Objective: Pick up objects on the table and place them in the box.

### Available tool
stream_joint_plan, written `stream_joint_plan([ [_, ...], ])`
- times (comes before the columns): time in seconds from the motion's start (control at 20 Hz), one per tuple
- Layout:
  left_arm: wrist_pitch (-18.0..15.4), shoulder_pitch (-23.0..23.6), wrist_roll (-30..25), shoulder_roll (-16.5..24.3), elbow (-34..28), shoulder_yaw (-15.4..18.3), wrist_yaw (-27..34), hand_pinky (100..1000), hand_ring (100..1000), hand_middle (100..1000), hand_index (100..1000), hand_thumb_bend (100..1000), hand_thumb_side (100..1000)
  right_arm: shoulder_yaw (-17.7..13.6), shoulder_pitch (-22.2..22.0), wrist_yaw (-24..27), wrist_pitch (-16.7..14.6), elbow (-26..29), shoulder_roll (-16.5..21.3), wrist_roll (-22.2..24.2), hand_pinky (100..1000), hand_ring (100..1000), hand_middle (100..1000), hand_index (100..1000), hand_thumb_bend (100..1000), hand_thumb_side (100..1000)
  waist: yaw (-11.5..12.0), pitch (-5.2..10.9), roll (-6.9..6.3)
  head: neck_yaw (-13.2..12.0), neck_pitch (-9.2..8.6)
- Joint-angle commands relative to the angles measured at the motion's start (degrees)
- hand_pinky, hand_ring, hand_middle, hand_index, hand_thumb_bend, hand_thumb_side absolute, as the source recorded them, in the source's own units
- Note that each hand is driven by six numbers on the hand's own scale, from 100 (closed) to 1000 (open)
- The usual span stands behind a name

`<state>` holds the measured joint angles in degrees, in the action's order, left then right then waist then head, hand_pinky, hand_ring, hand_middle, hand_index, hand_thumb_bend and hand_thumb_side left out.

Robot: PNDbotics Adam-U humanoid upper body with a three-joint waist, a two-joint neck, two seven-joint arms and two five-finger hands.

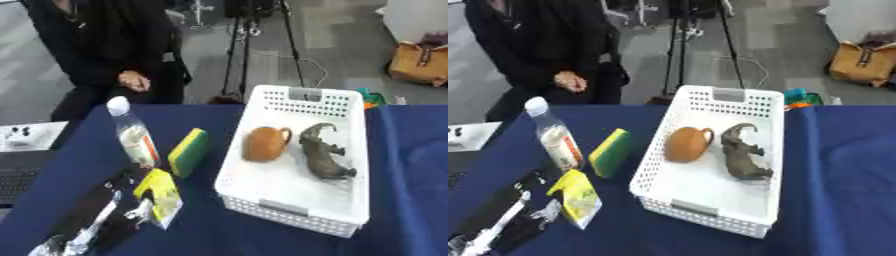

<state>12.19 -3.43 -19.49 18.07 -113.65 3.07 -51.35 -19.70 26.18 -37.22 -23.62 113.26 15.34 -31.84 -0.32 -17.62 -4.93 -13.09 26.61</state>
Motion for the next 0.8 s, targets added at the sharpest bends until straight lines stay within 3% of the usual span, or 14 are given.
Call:
stream_joint_plan([
  [0.05,2.2,0.1,0.8,0.8,-0.9,0.4,-3.3,1000,1000,1000,1000,100,1000,0.0,0.4,0.0,0.1,1.3,0.5,-0.1,497,475,411,562,100,894,-0.1,1.31,0.05,0.0,0.20],
  [0.25,0.8,0.7,6.5,-1.3,-0.9,-0.7,-5.0,1000,1000,1000,1000,100,1000,-0.1,0.3,-0.1,0.2,1.3,0.3,-0.1,494,472,408,558,100,896,-0.1,1.21,0.14,0.1,0.04],
  [0.3,-0.2,0.8,8.1,-1.8,-0.9,-1.0,-4.1,1000,1000,1000,1000,100,866,-0.1,0.3,-0.1,0.2,1.3,0.3,-0.1,494,470,406,556,100,900,-0.2,1.19,0.18,0.1,-0.02],
  [0.35,-2.4,0.9,11.3,-2.7,-0.9,-1.4,-1.8,1000,1000,1000,1000,100,866,-0.1,0.3,-0.1,0.2,1.3,0.2,-0.1,494,470,406,556,100,900,-0.2,1.12,0.28,0.1,-0.13],
  [0.4,-4.9,1.0,14.9,-3.4,-0.9,-1.4,0.6,1000,1000,1000,1000,100,780,-0.2,0.3,-0.2,0.2,1.3,0.2,-0.1,492,468,404,553,100,904,-0.2,1.03,0.41,0.1,-0.25],
  [0.55,-9.4,1.8,22.0,-3.9,-0.9,-1.4,5.3,1000,1000,1000,1000,100,805,-0.3,0.3,-0.3,0.3,1.3,0.1,-0.2,490,466,402,551,100,904,-0.2,0.81,0.64,0.0,-0.48],
  [0.75,-10.8,2.6,25.0,-4.5,-0.9,-2.3,9.2,1000,1000,1000,1000,100,889,-0.3,0.4,-0.3,0.3,1.3,0.0,-0.2,487,462,399,548,100,905,-0.2,0.56,0.80,-0.1,-0.62],
  [0.8,-11.2,2.8,25.1,-4.7,-0.9,-2.6,10.4,1000,1000,1000,1000,100,950,-0.3,0.4,-0.3,0.3,1.3,0.0,-0.2,485,460,397,546,100,905,-0.2,0.49,0.83,-0.2,-0.58],
])
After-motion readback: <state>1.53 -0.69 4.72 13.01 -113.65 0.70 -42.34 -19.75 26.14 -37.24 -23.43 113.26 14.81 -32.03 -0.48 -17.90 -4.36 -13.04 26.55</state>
